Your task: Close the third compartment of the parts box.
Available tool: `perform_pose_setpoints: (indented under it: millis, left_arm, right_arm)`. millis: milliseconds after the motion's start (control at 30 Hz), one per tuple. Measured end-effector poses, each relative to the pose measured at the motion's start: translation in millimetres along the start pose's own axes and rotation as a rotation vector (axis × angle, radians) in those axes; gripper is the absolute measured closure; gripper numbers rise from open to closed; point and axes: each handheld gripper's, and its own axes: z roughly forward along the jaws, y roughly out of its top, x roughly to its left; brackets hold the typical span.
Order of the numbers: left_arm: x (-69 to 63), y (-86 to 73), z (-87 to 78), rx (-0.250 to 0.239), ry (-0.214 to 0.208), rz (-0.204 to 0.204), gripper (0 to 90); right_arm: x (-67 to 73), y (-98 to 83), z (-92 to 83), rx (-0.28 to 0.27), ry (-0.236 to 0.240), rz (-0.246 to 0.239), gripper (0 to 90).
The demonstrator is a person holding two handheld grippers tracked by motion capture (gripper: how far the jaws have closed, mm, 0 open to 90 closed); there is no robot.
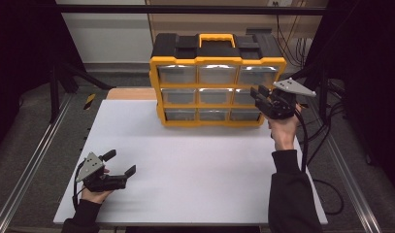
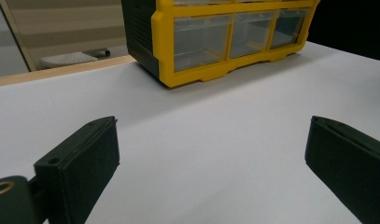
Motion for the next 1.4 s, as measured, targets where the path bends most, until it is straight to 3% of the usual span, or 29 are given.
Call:
perform_pose_setpoints:
  millis: [200, 300, 567, 733, 967, 1100, 1300, 1400]
  left_arm:
    - [-0.6, -0.3, 0.4, 0.001, -0.001, -0.003, 2.7]
    - [-0.9, -0.2, 0.5, 0.002, -0.002, -0.001, 2.7]
    - [-1.5, 0.5, -0.1, 0.002, -0.001, 0.007, 2.6]
    - [-1.5, 0.5, -0.4, 0.002, 0.0, 0.004, 2.4]
    - [-1.8, 0.5, -0.4, 0.002, 0.003, 0.004, 2.1]
    - [-2.0, 0.6, -0.5, 0.002, 0.002, 0.009, 2.0]
    - [-2.0, 0.5, -1.0, -0.001, 0.003, 0.003, 2.0]
    - [-2.3, 0.6, -1.0, -0.002, 0.003, 0.005, 2.0]
  right_arm:
    - [6.1, -17.5, -18.4, -0.031, 0.059, -0.01, 42.2]
    - [9.4, -26.4, -24.5, -0.043, 0.07, -0.038, 29.6]
    - [19.0, -55.4, -33.7, -0.027, 0.091, -0.047, 13.0]
    - [23.5, -72.9, -38.2, -0.019, 0.12, -0.05, 6.6]
    - [22.3, -98.8, -50.7, -0.049, 0.162, -0.021, 3.3]
    - [17.2, -111.3, -51.5, -0.019, 0.183, -0.018, 1.1]
    - [13.2, -123.6, -59.2, -0.017, 0.219, 0.006, 0.4]
    - [13.1, -128.0, -60.8, -0.005, 0.208, -0.003, 0.3]
